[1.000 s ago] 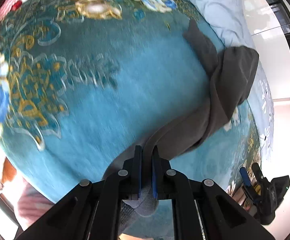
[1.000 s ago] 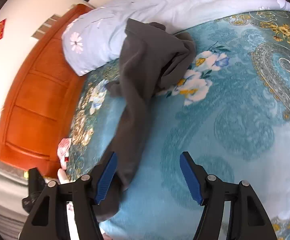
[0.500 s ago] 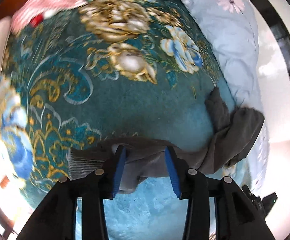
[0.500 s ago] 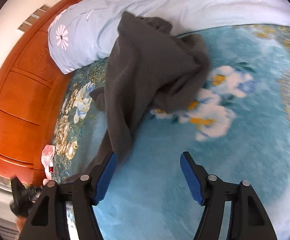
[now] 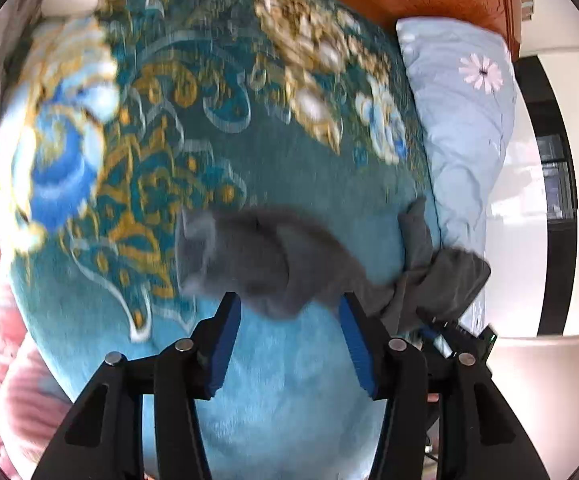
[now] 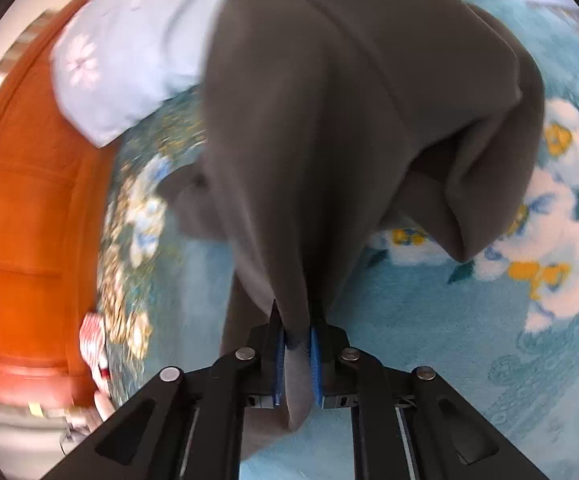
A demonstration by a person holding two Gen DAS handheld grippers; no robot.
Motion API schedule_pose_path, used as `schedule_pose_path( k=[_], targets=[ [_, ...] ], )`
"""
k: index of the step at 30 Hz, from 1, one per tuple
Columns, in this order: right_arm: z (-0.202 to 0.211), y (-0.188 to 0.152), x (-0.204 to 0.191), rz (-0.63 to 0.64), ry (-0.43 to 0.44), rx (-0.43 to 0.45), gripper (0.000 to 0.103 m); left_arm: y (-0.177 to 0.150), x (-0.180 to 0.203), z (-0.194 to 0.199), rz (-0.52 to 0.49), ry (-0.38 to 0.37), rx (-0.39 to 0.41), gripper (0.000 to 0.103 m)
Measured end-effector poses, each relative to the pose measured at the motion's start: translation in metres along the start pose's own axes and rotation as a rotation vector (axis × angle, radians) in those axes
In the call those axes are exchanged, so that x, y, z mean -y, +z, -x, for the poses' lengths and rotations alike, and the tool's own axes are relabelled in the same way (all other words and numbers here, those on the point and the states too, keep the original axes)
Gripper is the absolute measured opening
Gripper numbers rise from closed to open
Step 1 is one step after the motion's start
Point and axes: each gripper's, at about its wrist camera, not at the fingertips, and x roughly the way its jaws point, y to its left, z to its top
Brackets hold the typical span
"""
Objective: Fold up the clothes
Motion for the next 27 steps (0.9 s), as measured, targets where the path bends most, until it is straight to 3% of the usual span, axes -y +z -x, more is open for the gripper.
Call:
schedule_pose_path(
  k=[5,8,13,17,20,22,24,27],
  targets=[
    [0.04,-0.03,0.0,0.117,0.07,-0.015,0.009,-0.004,-0.02,-0.031,0.16,-0.036,-0.043,0.051],
    [0.068,-0.057,0.012,0.118,0.12,-0.028,0.009,0.0,-0.021,-0.04,0.205,-0.057,-0.029,0.051],
    [0.087,-0.128,0.03,0.076,0.236,-0.125,0.009,0.012,0.003,-0.037,0.169,-0.06,0.015,0.051],
    [0.063,-0.171,0.012,0.096,0.335,-0.255,0.009,0.017,0.015,-0.032,0.149,-0.063,0.027,0.051],
    [0.057,-0.174,-0.008,0.167,0.295,-0.257,0.014,0.011,0.021,-0.02,0.104,-0.06,0.029,0.051],
    [0.068,-0.168,-0.018,0.253,0.244,-0.241,0.024,0.005,0.018,-0.011,0.073,-0.039,0.037,0.051],
    [0.088,-0.16,-0.025,0.333,0.221,-0.196,0.047,-0.002,0.01,-0.002,0.058,-0.022,0.05,0.051],
    [0.129,-0.135,-0.037,0.464,0.177,-0.037,0.064,-0.014,-0.009,0.005,0.099,-0.042,0.062,0.052]
  ],
)
